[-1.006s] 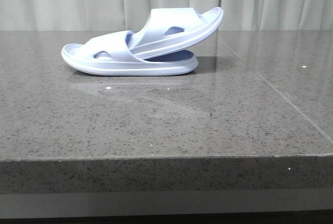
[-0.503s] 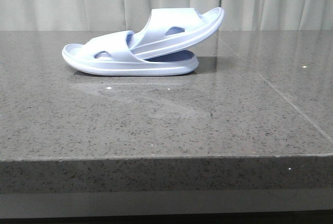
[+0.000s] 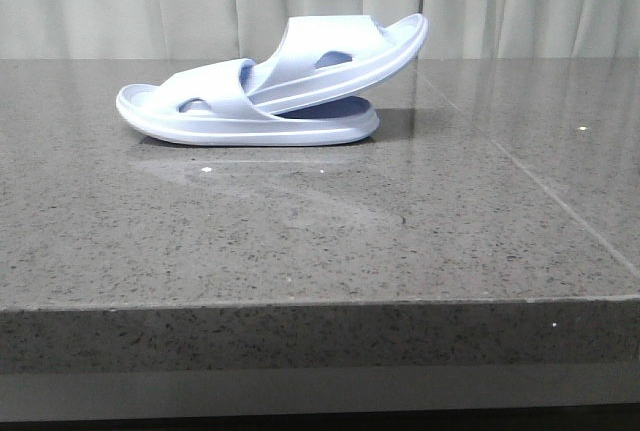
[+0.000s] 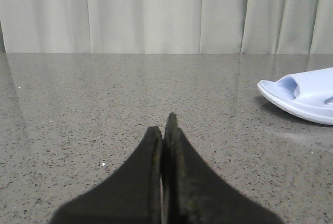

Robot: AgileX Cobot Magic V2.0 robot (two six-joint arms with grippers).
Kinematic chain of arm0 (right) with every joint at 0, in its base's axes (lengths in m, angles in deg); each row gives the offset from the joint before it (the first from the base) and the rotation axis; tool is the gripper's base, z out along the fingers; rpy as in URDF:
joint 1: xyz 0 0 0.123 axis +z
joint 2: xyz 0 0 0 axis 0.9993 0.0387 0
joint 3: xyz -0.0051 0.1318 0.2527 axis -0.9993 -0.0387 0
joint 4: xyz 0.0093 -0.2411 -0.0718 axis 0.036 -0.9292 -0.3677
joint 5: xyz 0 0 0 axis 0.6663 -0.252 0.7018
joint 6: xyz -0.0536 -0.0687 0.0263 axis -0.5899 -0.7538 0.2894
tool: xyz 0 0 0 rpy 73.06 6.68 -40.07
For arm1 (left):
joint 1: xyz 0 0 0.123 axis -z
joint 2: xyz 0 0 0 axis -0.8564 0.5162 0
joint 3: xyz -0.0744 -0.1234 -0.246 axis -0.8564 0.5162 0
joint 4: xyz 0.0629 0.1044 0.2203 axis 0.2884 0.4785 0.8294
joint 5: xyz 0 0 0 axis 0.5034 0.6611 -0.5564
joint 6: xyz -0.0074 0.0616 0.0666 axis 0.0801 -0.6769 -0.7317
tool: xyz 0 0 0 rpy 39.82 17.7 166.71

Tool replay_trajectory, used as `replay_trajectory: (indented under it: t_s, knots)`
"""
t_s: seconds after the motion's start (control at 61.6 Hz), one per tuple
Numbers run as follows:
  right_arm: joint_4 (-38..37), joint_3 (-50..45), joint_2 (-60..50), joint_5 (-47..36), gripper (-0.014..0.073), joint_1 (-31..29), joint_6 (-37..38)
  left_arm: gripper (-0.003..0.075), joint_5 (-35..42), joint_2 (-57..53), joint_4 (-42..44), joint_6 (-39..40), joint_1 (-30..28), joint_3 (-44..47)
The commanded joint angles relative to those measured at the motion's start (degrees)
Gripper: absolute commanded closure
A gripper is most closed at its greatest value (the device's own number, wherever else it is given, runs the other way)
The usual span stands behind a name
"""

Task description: Insert blue slippers together front up

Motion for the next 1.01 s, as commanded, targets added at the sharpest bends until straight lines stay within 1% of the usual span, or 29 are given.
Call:
replay_trajectory:
  t_s: [0.0,0.779,0.892,0.925,0.99]
  knots:
    - [0.2,1.7,0.4,-3.6,0.07,0.3,-0.4,0.0741,4.1,-1.1,-0.6,0.7,-0.2,0.3]
    - [0.2,1.7,0.4,-3.6,0.07,0.3,-0.4,0.0741,4.1,-0.9,-0.6,0.7,-0.2,0.3]
    - [0.1,0.6,0.4,-6.0,0.07,0.3,-0.3,0.0741,4.1,-0.9,-0.6,0.7,-0.2,0.3]
    - [-0.8,-0.1,0.4,-6.4,0.07,0.3,0.2,0.0741,4.1,-0.9,-0.6,0.7,-0.2,0.3]
    - [-6.4,-2.2,0.4,-8.4,0.07,-0.2,5.1,0.0741,4.1,-0.9,-0.6,0.7,-0.2,0.3]
